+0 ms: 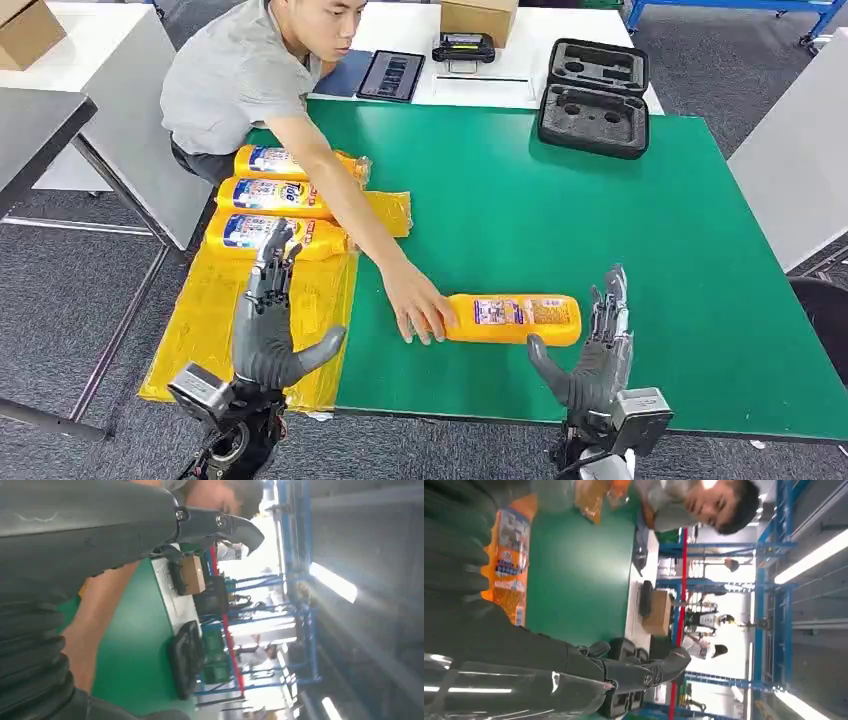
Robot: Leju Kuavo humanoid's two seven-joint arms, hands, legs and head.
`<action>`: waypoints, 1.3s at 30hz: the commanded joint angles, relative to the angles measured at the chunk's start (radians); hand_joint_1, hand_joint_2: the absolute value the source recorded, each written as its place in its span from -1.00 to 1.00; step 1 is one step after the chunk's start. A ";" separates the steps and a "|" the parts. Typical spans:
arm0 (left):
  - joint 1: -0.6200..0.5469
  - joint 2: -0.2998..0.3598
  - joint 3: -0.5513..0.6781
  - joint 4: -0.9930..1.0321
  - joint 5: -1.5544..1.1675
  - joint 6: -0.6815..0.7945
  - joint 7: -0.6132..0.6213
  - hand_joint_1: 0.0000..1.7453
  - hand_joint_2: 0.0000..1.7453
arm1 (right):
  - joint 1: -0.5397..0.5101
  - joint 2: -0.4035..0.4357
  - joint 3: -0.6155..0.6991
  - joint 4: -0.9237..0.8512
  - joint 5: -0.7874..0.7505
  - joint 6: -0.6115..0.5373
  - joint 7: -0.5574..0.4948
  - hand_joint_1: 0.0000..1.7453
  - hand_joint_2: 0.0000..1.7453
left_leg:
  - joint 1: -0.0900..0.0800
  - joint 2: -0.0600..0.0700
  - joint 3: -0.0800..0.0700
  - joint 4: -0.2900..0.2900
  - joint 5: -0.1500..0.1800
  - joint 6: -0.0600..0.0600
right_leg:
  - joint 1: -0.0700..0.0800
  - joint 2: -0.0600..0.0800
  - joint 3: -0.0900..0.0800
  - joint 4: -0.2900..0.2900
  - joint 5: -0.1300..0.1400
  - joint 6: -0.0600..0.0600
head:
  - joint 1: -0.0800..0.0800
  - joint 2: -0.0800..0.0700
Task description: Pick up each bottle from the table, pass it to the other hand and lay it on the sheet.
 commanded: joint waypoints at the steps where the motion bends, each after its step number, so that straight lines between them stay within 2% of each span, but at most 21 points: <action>1: 0.008 -0.043 0.044 -0.009 0.010 -0.008 0.003 -1.00 1.00 | -0.015 -0.009 0.029 0.040 0.028 -0.047 0.005 -1.00 1.00 | 0.002 0.001 0.004 0.000 -0.002 -0.002 | 0.002 0.001 0.004 -0.001 -0.001 -0.002 | -0.001 0.000; 3: 0.016 -0.043 0.028 -0.033 -0.009 0.013 0.003 -1.00 1.00 | -0.021 -0.032 0.062 0.055 0.041 -0.058 0.005 -1.00 1.00 | 0.002 0.001 0.005 0.000 -0.002 -0.002 | 0.002 0.002 0.005 -0.001 -0.001 -0.003 | -0.001 0.000; 5: 0.020 -0.045 0.014 -0.033 -0.002 0.013 0.003 -1.00 1.00 | -0.045 -0.082 0.101 0.108 0.058 -0.022 0.005 -1.00 1.00 | 0.001 0.001 0.003 0.000 -0.001 -0.001 | 0.001 0.001 0.003 -0.001 0.000 -0.002 | -0.001 0.000; 9: -0.017 -0.046 0.003 -0.014 -0.008 0.017 0.003 -1.00 1.00 | -0.048 -0.128 0.080 0.104 0.109 -0.006 0.005 -1.00 1.00 | 0.002 0.000 0.005 -0.001 -0.002 -0.002 | 0.002 0.001 0.006 -0.002 -0.001 -0.002 | -0.001 0.000; 21: -0.017 -0.046 0.003 -0.014 -0.008 0.017 0.003 -1.00 1.00 | -0.048 -0.128 0.080 0.104 0.109 -0.006 0.005 -1.00 1.00 | 0.001 0.000 0.003 0.000 -0.001 -0.002 | 0.001 0.000 0.003 -0.001 -0.001 -0.002 | -0.001 0.000; 23: -0.039 -0.048 -0.006 -0.006 -0.013 0.020 0.003 -1.00 1.00 | -0.048 -0.154 0.074 0.091 0.191 -0.029 0.037 -1.00 1.00 | 0.002 0.001 0.005 0.000 -0.002 -0.002 | 0.002 0.001 0.005 -0.002 -0.001 -0.003 | -0.001 0.000; 24: -0.058 -0.057 0.000 0.014 0.021 -0.049 0.003 -1.00 1.00 | -0.048 -0.204 0.068 0.074 0.330 -0.046 0.112 -1.00 1.00 | 0.001 -0.001 0.002 0.000 -0.001 -0.001 | 0.001 -0.001 0.002 -0.001 0.000 -0.001 | -0.001 0.000; 27: -0.079 -0.077 0.019 0.038 0.018 -0.093 0.003 -1.00 1.00 | -0.075 -0.279 -0.016 0.096 0.316 0.086 0.188 -1.00 1.00 | 0.001 -0.002 0.003 0.000 -0.001 -0.001 | 0.001 -0.002 0.004 -0.001 -0.001 -0.001 | -0.001 0.000; 32: -0.092 -0.102 0.015 0.035 0.016 -0.102 0.003 -1.00 1.00 | -0.198 -0.348 -0.074 0.224 0.339 0.178 0.201 -1.00 1.00 | -0.001 0.000 0.002 0.000 0.000 0.000 | -0.001 0.000 0.003 -0.002 0.000 0.000 | 0.000 0.000; 39: -0.107 -0.120 0.025 0.041 0.023 -0.144 0.003 -1.00 1.00 | -0.232 -0.413 -0.033 0.263 0.453 0.221 0.262 -1.00 1.00 | -0.002 -0.001 0.002 0.000 0.000 0.000 | -0.002 0.000 0.003 -0.002 0.002 0.001 | 0.000 0.000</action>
